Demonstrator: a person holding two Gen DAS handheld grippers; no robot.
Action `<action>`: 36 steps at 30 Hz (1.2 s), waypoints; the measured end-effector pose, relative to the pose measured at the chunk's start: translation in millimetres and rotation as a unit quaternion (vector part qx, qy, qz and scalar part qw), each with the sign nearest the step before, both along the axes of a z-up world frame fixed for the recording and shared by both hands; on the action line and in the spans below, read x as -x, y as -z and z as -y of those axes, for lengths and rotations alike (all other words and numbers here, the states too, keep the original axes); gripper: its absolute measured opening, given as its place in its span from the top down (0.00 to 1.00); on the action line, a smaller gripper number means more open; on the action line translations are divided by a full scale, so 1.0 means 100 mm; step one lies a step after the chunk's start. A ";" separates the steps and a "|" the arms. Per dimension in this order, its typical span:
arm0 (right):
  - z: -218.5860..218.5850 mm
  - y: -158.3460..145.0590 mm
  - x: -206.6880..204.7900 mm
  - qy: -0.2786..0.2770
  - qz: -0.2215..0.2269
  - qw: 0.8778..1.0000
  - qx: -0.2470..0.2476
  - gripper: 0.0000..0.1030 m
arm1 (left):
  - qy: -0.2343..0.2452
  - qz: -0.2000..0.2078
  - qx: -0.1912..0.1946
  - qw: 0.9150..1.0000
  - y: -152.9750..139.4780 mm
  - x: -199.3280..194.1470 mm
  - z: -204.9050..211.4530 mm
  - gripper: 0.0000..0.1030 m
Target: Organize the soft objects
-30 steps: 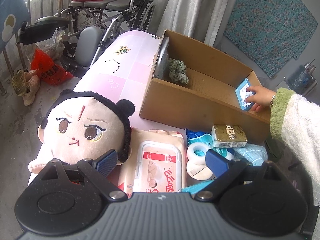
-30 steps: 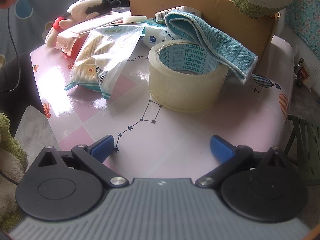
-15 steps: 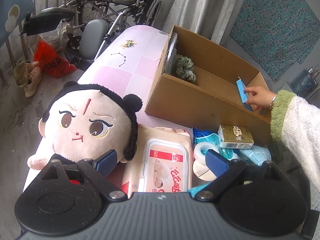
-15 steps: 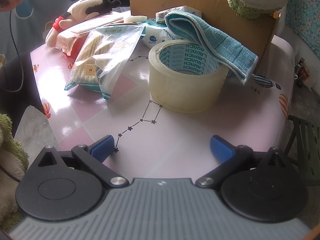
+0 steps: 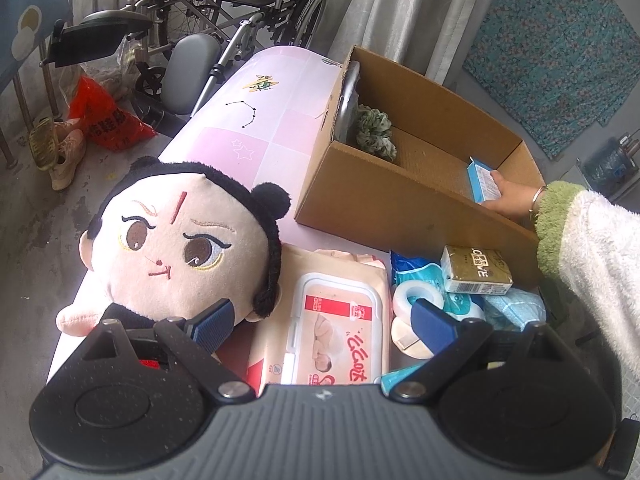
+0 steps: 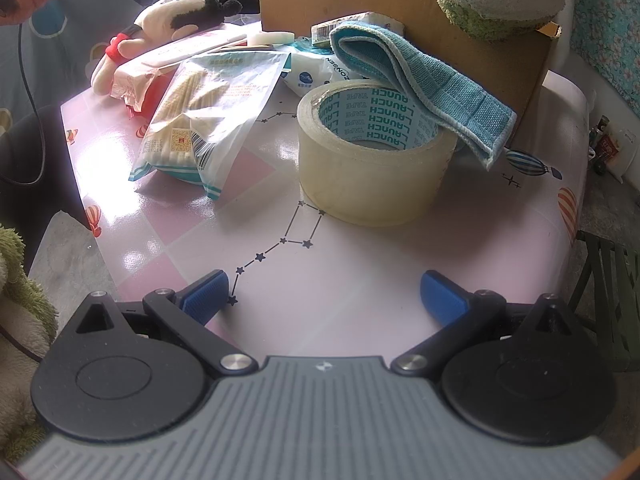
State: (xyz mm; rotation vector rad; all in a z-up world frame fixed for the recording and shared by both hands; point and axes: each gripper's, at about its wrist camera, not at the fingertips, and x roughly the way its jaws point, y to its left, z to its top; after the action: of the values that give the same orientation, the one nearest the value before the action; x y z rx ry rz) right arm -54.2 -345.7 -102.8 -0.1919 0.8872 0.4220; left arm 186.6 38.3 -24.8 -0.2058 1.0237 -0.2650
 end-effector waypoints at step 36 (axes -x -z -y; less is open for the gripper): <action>0.02 0.01 0.02 0.000 0.006 1.000 -0.002 0.01 | 0.007 0.023 0.006 1.000 -0.24 0.20 0.16 0.07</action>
State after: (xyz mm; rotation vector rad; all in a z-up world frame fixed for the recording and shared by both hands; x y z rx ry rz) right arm -56.3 -347.9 -103.4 -0.1899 0.8751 0.4229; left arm 166.6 22.1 -0.7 -0.2030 0.9779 -0.2874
